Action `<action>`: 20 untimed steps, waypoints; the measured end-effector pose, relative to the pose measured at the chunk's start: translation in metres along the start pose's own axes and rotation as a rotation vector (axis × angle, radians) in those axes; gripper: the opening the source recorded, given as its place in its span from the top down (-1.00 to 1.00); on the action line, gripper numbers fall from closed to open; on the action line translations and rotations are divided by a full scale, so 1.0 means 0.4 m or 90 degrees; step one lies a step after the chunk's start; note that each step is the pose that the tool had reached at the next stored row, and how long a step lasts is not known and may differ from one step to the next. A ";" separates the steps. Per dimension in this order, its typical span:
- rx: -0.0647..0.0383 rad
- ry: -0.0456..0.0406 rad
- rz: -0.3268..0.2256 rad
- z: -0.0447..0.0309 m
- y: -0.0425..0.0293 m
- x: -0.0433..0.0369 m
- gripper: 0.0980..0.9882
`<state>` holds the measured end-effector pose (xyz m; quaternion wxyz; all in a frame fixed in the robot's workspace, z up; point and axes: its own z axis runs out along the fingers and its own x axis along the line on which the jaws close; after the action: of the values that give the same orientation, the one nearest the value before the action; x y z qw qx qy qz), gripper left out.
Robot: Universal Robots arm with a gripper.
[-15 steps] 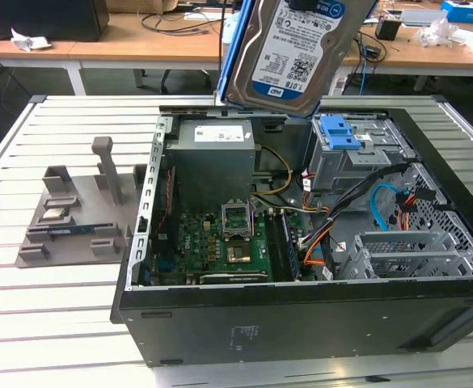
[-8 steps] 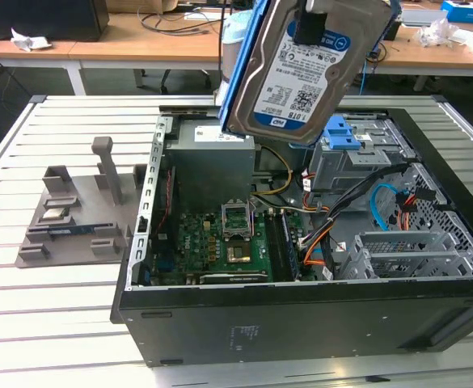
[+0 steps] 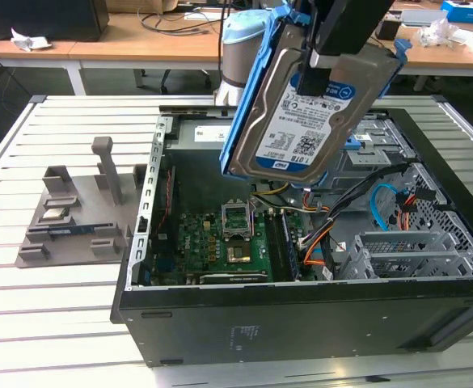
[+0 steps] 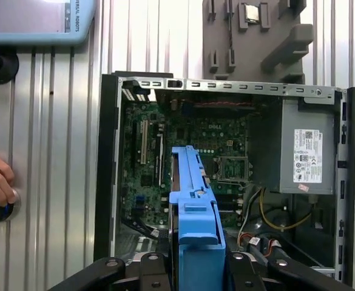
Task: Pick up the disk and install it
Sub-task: 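Pick up the disk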
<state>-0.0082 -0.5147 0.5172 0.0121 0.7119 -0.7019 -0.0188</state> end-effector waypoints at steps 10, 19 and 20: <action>0.000 0.0006 0.004 0.025 -0.036 0.018 0.40; 0.000 0.0010 0.005 0.025 -0.093 0.019 0.40; 0.000 0.0010 0.004 0.024 -0.097 0.020 0.40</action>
<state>0.0304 -0.5218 0.5057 0.0127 0.7095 -0.7044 -0.0181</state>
